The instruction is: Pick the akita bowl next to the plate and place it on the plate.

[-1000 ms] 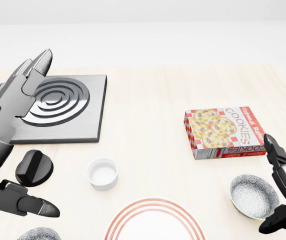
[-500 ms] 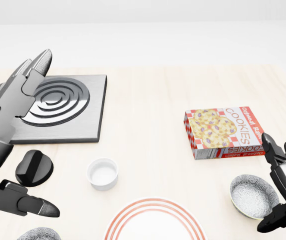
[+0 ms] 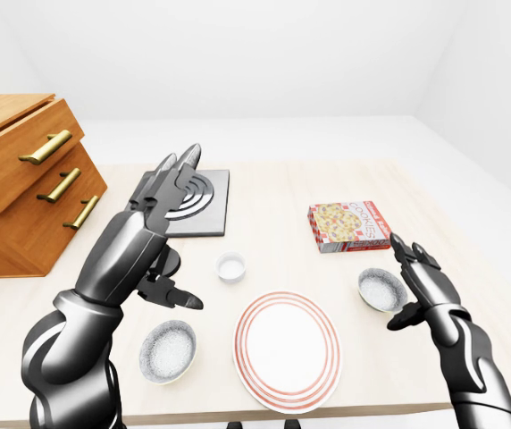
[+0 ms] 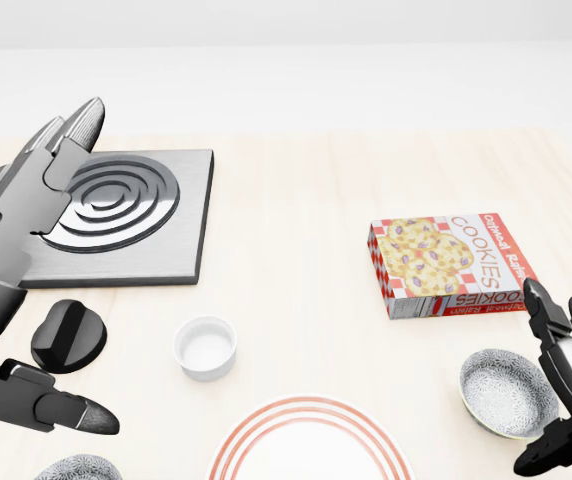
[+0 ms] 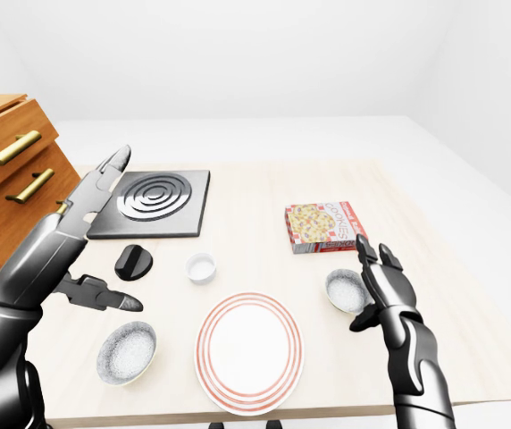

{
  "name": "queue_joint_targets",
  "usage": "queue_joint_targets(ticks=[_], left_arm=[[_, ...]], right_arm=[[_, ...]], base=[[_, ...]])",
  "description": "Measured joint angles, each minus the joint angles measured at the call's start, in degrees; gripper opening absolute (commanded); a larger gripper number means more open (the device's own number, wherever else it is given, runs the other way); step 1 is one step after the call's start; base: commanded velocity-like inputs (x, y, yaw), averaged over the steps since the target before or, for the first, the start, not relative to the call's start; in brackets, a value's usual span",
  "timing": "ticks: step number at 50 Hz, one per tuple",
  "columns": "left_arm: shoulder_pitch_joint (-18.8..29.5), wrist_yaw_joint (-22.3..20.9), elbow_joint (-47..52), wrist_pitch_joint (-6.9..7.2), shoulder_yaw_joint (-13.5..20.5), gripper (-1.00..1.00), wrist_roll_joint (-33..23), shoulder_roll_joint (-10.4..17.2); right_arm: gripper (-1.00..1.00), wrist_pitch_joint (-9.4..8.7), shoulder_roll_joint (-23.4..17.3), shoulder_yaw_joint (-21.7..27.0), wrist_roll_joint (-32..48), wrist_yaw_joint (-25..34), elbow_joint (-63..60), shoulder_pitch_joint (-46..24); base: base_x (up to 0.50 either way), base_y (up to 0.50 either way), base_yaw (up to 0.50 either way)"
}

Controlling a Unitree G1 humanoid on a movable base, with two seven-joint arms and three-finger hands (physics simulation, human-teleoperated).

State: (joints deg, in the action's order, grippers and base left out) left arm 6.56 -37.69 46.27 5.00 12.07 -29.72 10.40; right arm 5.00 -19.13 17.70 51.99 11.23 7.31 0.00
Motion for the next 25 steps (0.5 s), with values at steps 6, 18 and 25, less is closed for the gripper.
queue_joint_targets(ticks=[6, 18, 25], left_arm=[[0.03, 0.02, -0.11, 0.00, 0.05, 1.00, 0.07, 0.03], [0.09, 0.02, -0.18, 0.00, 0.02, 1.00, 0.08, 0.06], [0.12, 0.05, -0.25, 0.00, 0.04, 1.00, 0.10, 0.07]], right_arm=[[1.00, 0.00, 0.08, -0.20, 0.14, -0.21, 0.21, -0.07], [1.00, 0.00, -0.07, -0.74, 0.74, -1.14, 1.37, -0.21], [1.00, 0.00, -0.02, -1.15, 1.31, -1.56, 1.82, -0.18]], base=[[0.00, 0.00, 0.00], [0.00, 0.00, 0.00], [0.00, 0.00, 0.00]])
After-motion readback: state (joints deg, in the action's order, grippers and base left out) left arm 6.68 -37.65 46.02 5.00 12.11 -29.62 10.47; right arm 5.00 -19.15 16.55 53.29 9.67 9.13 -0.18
